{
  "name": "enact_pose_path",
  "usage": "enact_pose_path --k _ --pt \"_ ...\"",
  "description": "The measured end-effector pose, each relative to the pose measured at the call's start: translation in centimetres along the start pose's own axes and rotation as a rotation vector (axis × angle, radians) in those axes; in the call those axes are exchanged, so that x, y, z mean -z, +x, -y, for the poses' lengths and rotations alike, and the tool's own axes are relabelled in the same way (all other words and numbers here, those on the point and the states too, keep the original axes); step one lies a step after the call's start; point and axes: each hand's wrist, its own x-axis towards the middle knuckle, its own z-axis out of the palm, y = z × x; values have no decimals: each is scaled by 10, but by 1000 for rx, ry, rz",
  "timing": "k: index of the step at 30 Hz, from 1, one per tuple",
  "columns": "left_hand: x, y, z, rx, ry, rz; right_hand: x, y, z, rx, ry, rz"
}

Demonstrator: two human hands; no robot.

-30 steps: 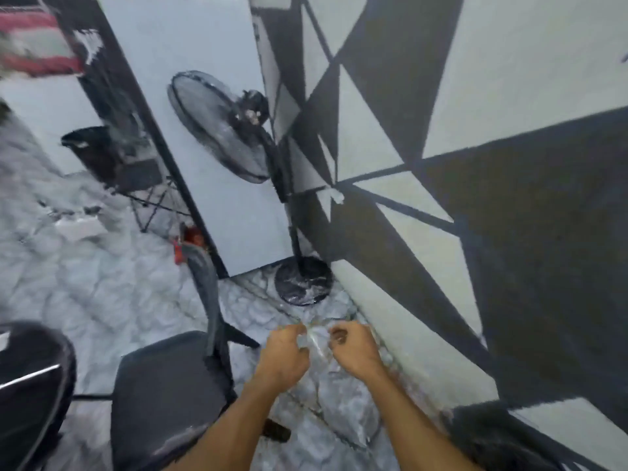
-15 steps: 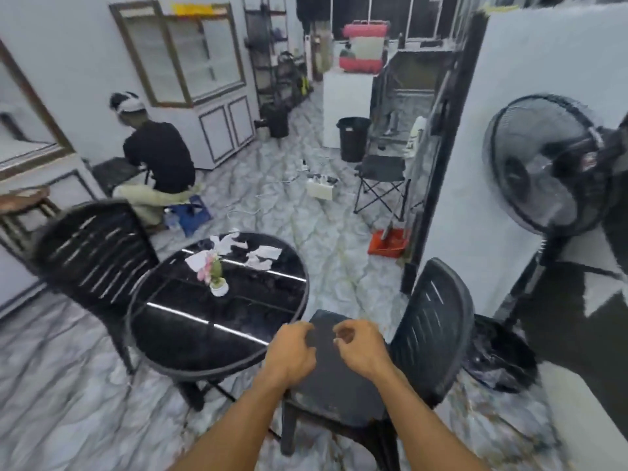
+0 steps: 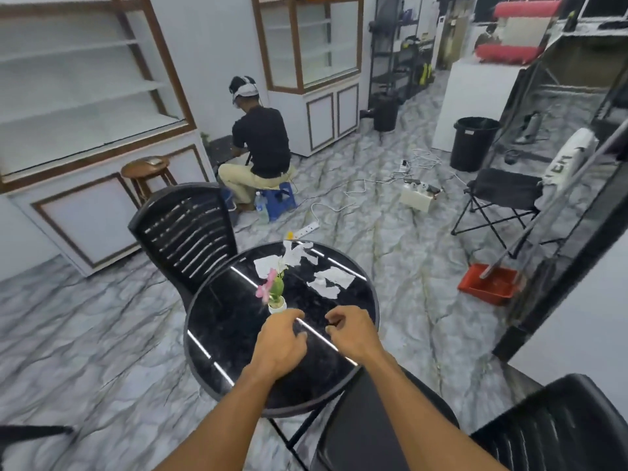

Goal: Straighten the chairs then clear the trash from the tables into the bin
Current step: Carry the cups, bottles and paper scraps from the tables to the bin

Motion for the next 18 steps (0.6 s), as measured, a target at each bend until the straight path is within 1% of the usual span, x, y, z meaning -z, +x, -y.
enact_pose_path --k 2,4,7,11,15,18 --pt "10 26 1 20 -30 -62 0 23 9 4 5 -4" --pt "22 58 4 20 -25 -91 -2 49 18 20 -2 -3" --pt "38 104 10 17 27 -81 -5 91 37 60 -15 6" --pt "54 171 27 46 22 -53 -11 157 61 62 -44 6" --pt "61 250 61 9 14 20 -34 213 64 -31 -84 -9" --pt "56 304 90 12 -5 67 -55 243 48 -117 -149 14"
